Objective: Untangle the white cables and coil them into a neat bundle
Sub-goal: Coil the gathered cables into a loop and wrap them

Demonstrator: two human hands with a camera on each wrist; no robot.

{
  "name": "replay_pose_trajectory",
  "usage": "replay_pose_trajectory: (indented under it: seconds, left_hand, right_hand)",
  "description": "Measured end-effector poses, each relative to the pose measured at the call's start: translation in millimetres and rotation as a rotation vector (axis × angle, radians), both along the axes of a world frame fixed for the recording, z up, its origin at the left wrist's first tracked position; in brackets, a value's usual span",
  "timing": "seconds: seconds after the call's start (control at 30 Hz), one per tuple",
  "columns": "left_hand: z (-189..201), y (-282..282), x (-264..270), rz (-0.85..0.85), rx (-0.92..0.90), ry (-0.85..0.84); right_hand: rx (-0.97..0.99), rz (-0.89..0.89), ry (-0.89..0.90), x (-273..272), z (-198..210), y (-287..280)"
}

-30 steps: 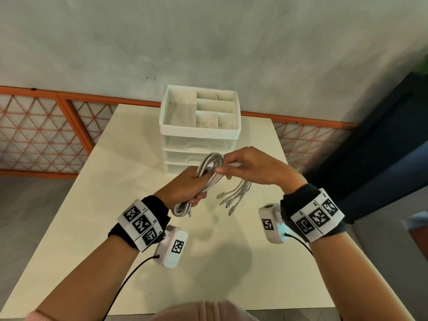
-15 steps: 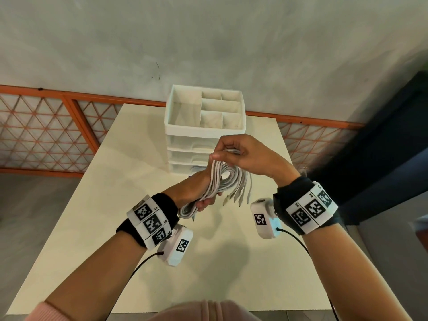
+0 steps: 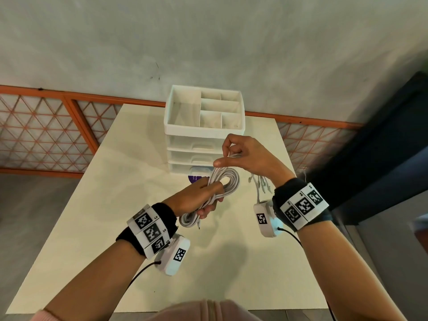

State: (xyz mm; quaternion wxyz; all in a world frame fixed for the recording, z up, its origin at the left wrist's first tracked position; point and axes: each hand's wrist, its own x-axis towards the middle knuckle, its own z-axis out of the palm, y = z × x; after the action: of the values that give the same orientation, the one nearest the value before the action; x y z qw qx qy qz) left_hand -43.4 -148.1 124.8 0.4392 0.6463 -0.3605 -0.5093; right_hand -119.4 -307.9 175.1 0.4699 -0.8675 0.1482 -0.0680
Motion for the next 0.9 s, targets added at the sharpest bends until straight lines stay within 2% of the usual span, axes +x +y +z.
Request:
replay_pose_trajectory:
  seconds: [0.17,0.3,0.47,0.63,0.77,0.9]
  left_hand:
    - [-1,0,9,0.089,-0.061,0.130]
    - [-4,1,14,0.150,-0.092,0.136]
    - [-6,6,23,0.271,-0.131,0.152]
    - [0,-1,20,0.392,-0.184,0.132]
    - [2,-3,23,0.387,-0.165,0.116]
    - [7,-2,21,0.369,-0.217,0.155]
  right_hand:
    - [0.112,0.051,0.004,-8,-3,-10]
    - [0.172,0.047,-0.021,-19,-16,-10]
    - [0.058,-0.003,-0.036,-25,-31,-12]
    - [0.046,-0.138,-0.212,-16,-42,12]
    - [-0.035,-0.288,-0.383,-14,-32,15]
    - [-0.111,-0.297,-0.398,-13,-24,10]
